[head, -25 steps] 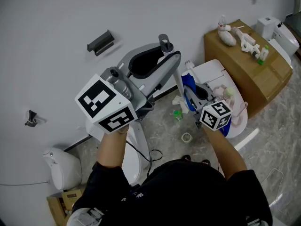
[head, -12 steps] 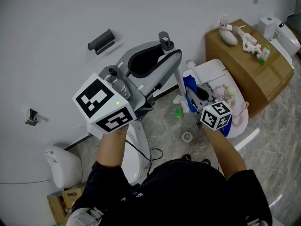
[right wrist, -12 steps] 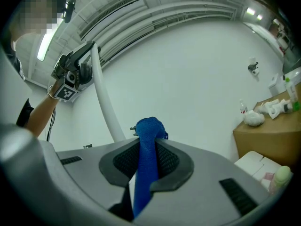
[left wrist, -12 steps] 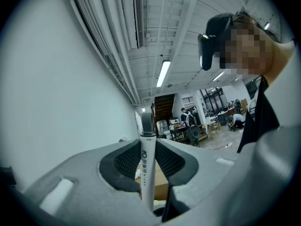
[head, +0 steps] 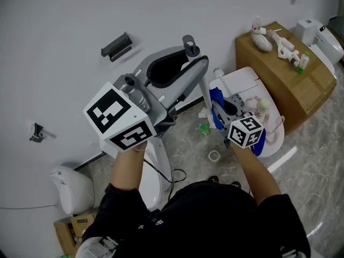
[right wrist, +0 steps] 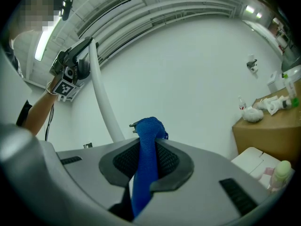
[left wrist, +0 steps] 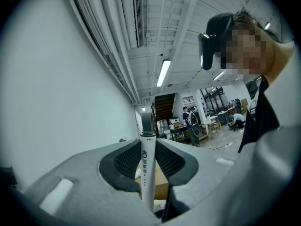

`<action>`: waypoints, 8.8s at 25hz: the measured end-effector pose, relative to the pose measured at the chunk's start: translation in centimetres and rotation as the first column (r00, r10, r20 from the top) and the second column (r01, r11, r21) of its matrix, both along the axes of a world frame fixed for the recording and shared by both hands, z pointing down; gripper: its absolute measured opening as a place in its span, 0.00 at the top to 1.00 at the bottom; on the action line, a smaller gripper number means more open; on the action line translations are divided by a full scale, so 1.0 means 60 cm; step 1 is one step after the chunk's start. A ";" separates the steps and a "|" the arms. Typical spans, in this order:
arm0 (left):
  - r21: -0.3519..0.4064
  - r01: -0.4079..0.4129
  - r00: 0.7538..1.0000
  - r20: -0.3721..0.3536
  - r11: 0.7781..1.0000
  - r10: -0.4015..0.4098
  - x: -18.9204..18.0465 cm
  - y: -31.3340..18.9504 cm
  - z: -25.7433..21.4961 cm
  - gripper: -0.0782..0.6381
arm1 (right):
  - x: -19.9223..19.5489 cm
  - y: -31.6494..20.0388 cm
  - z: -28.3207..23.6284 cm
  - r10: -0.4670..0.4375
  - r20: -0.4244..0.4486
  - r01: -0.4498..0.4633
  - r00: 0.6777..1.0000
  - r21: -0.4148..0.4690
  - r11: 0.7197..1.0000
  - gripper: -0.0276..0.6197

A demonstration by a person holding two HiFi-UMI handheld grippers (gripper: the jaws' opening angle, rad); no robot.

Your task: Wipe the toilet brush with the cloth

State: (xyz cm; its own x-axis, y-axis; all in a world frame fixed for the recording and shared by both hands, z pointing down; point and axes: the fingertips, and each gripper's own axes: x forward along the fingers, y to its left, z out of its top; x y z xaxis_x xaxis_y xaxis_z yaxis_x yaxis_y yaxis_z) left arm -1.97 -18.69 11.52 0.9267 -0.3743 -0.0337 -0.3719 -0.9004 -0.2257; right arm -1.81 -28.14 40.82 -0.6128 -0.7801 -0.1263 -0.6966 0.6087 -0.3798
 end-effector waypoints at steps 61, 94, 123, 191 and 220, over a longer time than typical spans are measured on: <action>-0.046 0.019 1.000 -0.013 0.999 -0.019 0.000 -0.074 0.036 0.75 | 0.033 0.185 -0.383 -0.200 0.055 0.156 0.978 0.438 0.885 0.86; -0.071 -0.042 0.999 -0.035 0.997 0.040 0.038 -0.038 0.029 0.75 | 0.030 0.154 -0.370 -0.137 0.085 0.095 0.987 0.380 0.920 0.86; -0.097 -0.056 0.998 -0.030 0.994 0.053 0.030 -0.036 0.013 0.75 | 0.022 0.138 -0.320 -0.109 0.099 0.075 0.989 0.299 0.951 0.86; -0.074 -0.021 1.000 0.005 0.997 0.021 0.029 -0.012 -0.016 0.75 | 0.030 0.110 -0.153 -0.057 0.038 0.052 0.998 0.132 0.990 0.86; -0.074 -0.025 1.000 0.013 0.997 0.026 0.030 -0.009 -0.017 0.75 | 0.036 0.091 -0.083 -0.017 0.015 0.017 1.000 0.036 0.999 0.86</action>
